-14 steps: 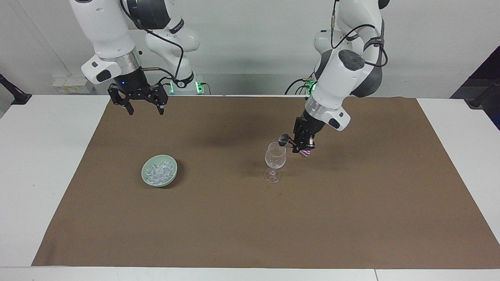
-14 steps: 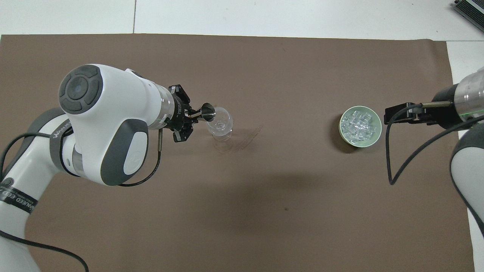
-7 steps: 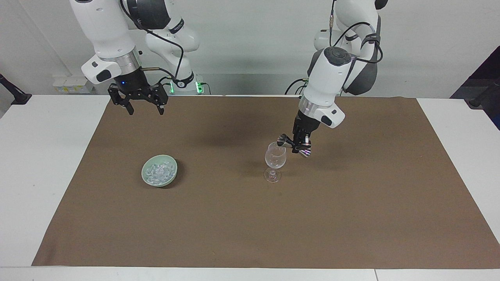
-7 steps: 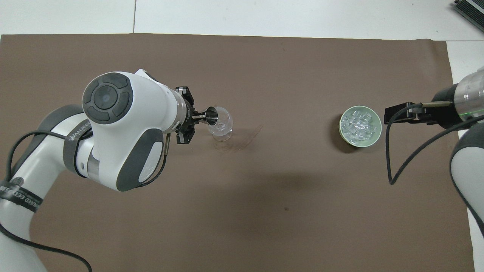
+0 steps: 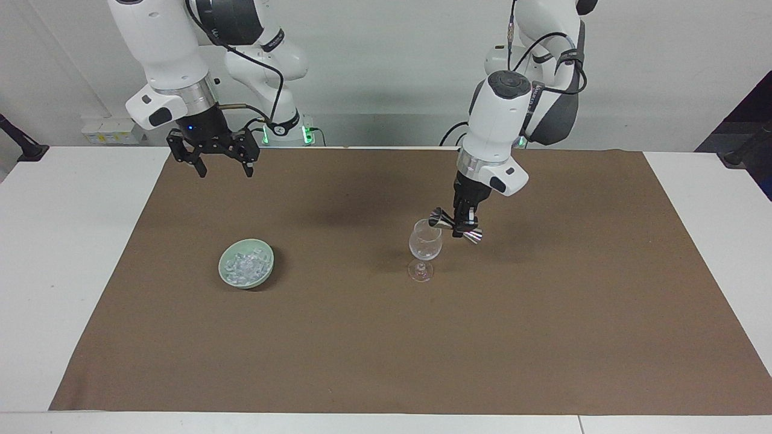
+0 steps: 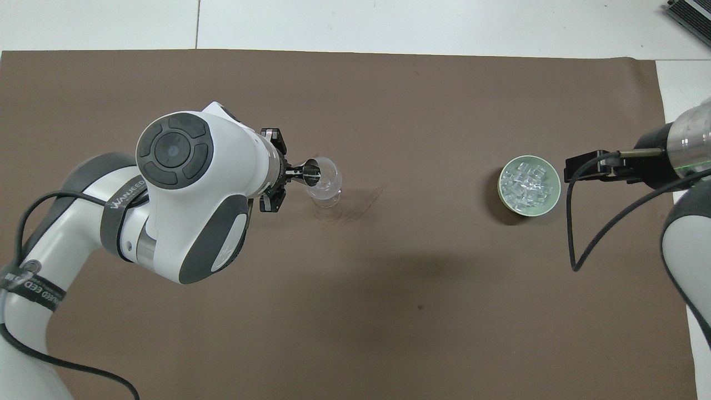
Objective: Pour wine and add ice with both arms
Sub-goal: 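Tilt the cup over the clear glass with the left gripper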
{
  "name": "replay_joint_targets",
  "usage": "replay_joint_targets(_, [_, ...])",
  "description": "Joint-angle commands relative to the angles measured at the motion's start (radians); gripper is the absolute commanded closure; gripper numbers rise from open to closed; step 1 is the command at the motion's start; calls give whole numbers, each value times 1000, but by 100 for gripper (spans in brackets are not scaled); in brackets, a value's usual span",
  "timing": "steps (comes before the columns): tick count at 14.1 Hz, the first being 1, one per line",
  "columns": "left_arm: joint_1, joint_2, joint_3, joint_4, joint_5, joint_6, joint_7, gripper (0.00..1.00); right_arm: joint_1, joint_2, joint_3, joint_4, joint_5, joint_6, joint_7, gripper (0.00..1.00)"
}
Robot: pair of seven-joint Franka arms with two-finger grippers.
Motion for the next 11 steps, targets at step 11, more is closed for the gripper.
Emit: replay_joint_targets(11, [-60, 24, 15, 27, 168, -3, -20, 100, -17, -8, 4, -1, 21, -4, -27, 0])
